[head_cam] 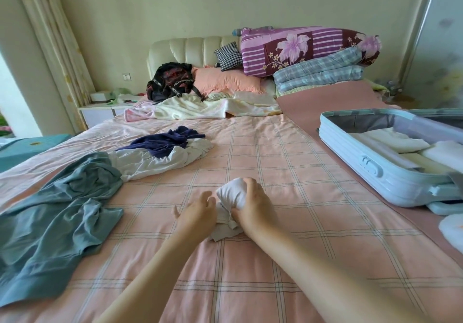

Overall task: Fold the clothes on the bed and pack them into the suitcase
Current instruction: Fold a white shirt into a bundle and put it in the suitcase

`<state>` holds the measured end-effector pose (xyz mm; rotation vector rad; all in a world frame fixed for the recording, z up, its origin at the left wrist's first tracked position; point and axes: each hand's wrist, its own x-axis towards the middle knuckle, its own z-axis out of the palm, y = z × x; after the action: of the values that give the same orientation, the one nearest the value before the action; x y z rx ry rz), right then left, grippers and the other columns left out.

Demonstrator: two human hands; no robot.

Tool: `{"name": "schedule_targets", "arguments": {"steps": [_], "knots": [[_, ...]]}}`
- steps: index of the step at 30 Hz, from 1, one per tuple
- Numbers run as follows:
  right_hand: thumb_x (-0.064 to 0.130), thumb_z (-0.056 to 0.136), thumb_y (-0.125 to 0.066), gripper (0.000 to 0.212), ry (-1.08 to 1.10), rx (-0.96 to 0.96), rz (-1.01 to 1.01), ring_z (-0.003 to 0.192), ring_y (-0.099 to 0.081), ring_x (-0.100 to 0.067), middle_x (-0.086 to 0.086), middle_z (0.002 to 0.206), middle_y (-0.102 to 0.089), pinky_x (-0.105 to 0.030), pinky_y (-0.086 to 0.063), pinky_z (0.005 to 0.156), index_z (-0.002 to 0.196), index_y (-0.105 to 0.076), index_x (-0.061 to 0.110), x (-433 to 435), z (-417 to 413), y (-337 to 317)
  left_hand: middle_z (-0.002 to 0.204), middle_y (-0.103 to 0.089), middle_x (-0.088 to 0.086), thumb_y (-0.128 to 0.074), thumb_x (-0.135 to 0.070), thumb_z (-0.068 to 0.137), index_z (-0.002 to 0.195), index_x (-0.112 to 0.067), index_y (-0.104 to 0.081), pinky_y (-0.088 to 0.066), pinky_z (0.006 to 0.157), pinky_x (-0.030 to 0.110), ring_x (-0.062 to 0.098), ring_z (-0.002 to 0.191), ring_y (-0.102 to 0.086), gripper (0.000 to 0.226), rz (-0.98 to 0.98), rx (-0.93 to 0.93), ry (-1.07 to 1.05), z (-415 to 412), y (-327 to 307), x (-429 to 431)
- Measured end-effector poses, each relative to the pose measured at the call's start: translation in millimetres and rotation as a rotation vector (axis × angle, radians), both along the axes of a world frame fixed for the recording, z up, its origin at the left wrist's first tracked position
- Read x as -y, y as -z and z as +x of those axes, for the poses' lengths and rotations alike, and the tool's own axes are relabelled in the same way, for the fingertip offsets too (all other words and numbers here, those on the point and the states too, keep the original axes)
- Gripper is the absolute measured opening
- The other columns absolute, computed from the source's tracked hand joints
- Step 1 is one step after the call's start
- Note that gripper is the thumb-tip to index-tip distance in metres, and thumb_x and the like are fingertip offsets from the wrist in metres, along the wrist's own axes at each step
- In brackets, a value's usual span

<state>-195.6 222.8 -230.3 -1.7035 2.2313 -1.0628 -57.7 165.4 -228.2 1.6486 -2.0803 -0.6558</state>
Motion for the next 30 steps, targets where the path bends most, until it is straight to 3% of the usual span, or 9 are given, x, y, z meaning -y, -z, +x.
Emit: {"name": "schedule_targets", "arguments": {"steps": [2, 5, 9, 14, 16, 19, 22, 25, 30], "knots": [[0.010, 0.089, -0.059, 0.063, -0.005, -0.114, -0.050, 0.121, -0.049, -0.028, -0.007, 0.138, -0.048, -0.033, -0.041, 0.096, 0.147, -0.035, 0.015, 3.8, 15.3, -1.2, 0.090, -0.065, 0.000, -0.028, -0.032, 0.090, 0.102, -0.029, -0.063, -0.042, 0.099, 0.044, 0.026, 0.095, -0.059, 0.037, 0.065, -0.232, -0.020, 4.9, -0.9, 6.6], [0.013, 0.083, -0.068, 0.057, -0.062, -0.446, -0.119, 0.102, -0.058, -0.029, -0.008, 0.121, -0.061, -0.037, -0.051, 0.082, 0.137, -0.052, 0.010, 8.2, 39.5, -2.1, 0.073, -0.053, 0.003, -0.032, -0.028, 0.080, 0.080, -0.023, -0.055, -0.038, 0.066, 0.034, 0.022, 0.076, -0.049, 0.024, 0.107, -0.475, -0.048, 17.9, -7.8, 11.8], [0.039, 0.073, -0.079, 0.060, -0.248, -0.589, -0.116, 0.101, -0.052, -0.027, -0.004, 0.120, -0.060, -0.039, -0.049, 0.086, 0.123, -0.056, 0.014, 6.2, 63.0, 8.3, 0.107, -0.062, -0.010, -0.037, -0.022, 0.103, 0.120, -0.031, -0.061, -0.039, 0.080, 0.028, 0.012, 0.093, -0.056, 0.030, -0.052, -0.489, -0.051, 40.3, -18.6, 18.4], [0.034, 0.079, -0.052, 0.043, -0.460, -0.079, -0.240, 0.104, -0.051, -0.014, 0.003, 0.114, -0.066, -0.019, -0.036, 0.096, 0.114, -0.067, 0.015, -4.8, 65.1, 1.7, 0.124, -0.065, -0.006, -0.043, -0.025, 0.105, 0.123, -0.024, -0.068, -0.040, 0.106, 0.028, 0.011, 0.120, -0.056, 0.031, -0.015, -0.426, 0.268, 46.3, -4.1, 21.4], [0.034, 0.078, -0.054, 0.048, -0.496, -0.058, -0.251, 0.117, -0.053, -0.012, -0.003, 0.126, -0.066, -0.016, -0.033, 0.104, 0.117, -0.069, 0.010, -8.3, 58.2, 3.9, 0.135, -0.060, 0.001, -0.043, -0.020, 0.105, 0.130, -0.016, -0.064, -0.035, 0.111, 0.027, 0.014, 0.127, -0.052, 0.033, -0.065, -0.323, 0.303, 51.4, 4.3, 25.7], [0.031, 0.074, -0.067, 0.073, -0.488, -0.220, -0.079, 0.151, -0.022, -0.024, -0.013, 0.160, -0.031, -0.028, -0.014, 0.123, 0.142, -0.049, 0.010, -12.8, 53.5, 14.0, 0.149, -0.048, 0.001, -0.039, -0.026, 0.106, 0.144, -0.020, -0.050, -0.028, 0.115, 0.029, 0.016, 0.134, -0.043, 0.040, -0.031, -0.213, 0.339, 66.1, 14.0, 32.9], [0.023, 0.078, -0.069, 0.096, -0.482, -0.344, 0.104, 0.154, 0.003, -0.020, -0.006, 0.167, -0.004, -0.031, -0.002, 0.126, 0.158, -0.016, 0.018, -10.4, 57.1, 12.7, 0.155, -0.038, -0.006, -0.026, -0.038, 0.107, 0.151, -0.033, -0.036, -0.016, 0.122, 0.038, 0.018, 0.143, -0.033, 0.046, -0.090, 0.014, 0.348, 75.3, 20.6, 34.4], [0.014, 0.085, -0.067, 0.095, -0.412, -0.438, 0.231, 0.149, -0.015, -0.025, -0.002, 0.166, 0.000, -0.036, -0.027, 0.120, 0.159, -0.009, 0.029, 0.6, 58.6, 1.1, 0.160, -0.028, -0.012, -0.006, -0.048, 0.101, 0.155, -0.036, -0.024, 0.000, 0.123, 0.044, 0.021, 0.150, -0.017, 0.058, -0.187, 0.242, 0.371, 79.7, 21.6, 32.4], [0.002, 0.091, -0.055, 0.066, -0.460, -0.541, 0.144, 0.128, -0.047, -0.027, 0.005, 0.162, -0.020, -0.042, -0.048, 0.098, 0.145, -0.033, 0.031, 6.7, 42.5, -5.1, 0.161, -0.027, -0.002, -0.017, -0.043, 0.105, 0.153, -0.021, -0.033, -0.011, 0.124, 0.036, 0.022, 0.150, -0.017, 0.055, -0.283, 0.199, 0.440, 82.9, 19.7, 27.7]]}}
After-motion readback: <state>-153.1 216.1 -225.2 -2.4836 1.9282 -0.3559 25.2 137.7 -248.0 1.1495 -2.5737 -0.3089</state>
